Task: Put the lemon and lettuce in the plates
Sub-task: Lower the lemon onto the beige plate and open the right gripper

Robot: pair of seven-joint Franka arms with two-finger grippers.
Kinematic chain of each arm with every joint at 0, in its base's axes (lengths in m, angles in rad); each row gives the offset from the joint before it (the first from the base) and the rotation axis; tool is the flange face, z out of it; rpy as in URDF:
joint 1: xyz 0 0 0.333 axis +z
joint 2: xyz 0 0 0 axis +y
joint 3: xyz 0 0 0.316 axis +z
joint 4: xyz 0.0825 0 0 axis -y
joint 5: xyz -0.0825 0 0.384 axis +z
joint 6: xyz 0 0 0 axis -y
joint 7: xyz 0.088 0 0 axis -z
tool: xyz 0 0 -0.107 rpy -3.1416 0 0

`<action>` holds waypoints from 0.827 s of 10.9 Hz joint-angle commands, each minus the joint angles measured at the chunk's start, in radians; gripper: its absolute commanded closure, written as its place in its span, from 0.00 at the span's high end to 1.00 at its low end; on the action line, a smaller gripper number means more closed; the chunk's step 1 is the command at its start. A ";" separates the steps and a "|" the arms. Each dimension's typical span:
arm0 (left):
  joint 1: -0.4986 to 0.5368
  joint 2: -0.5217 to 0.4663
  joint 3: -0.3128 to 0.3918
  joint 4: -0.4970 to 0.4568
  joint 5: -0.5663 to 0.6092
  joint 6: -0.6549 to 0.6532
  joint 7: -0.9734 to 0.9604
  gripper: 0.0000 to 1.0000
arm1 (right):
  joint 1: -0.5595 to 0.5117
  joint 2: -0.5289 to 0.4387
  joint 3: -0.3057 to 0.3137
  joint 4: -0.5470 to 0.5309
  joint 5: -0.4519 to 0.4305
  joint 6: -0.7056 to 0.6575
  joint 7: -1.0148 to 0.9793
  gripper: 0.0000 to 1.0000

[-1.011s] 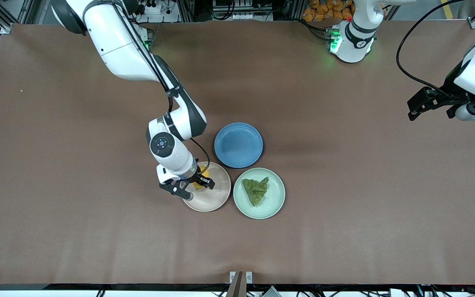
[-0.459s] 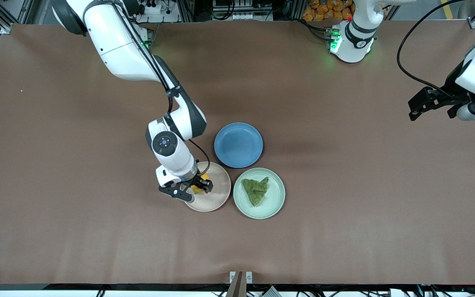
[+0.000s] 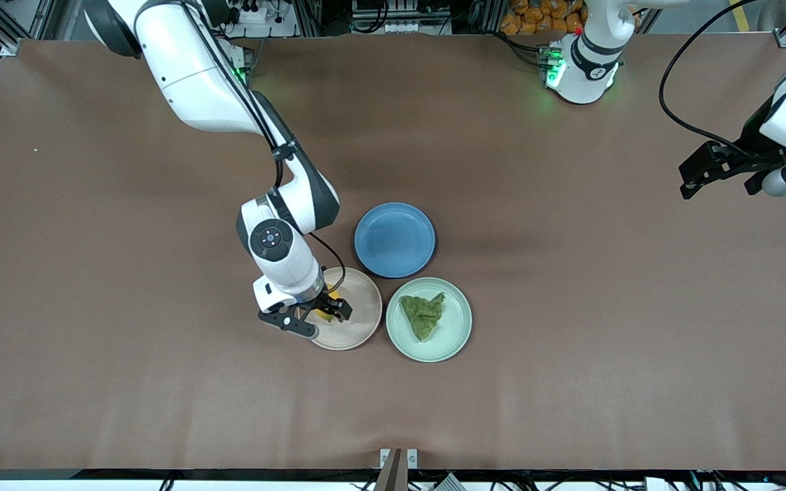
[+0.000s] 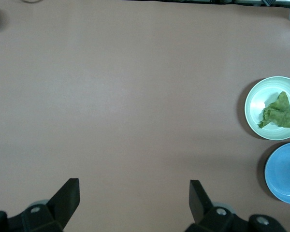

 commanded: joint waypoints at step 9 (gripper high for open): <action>0.011 -0.003 0.023 0.039 -0.019 -0.016 0.026 1.00 | -0.247 -0.092 0.009 0.152 -0.004 -0.417 -0.437 1.00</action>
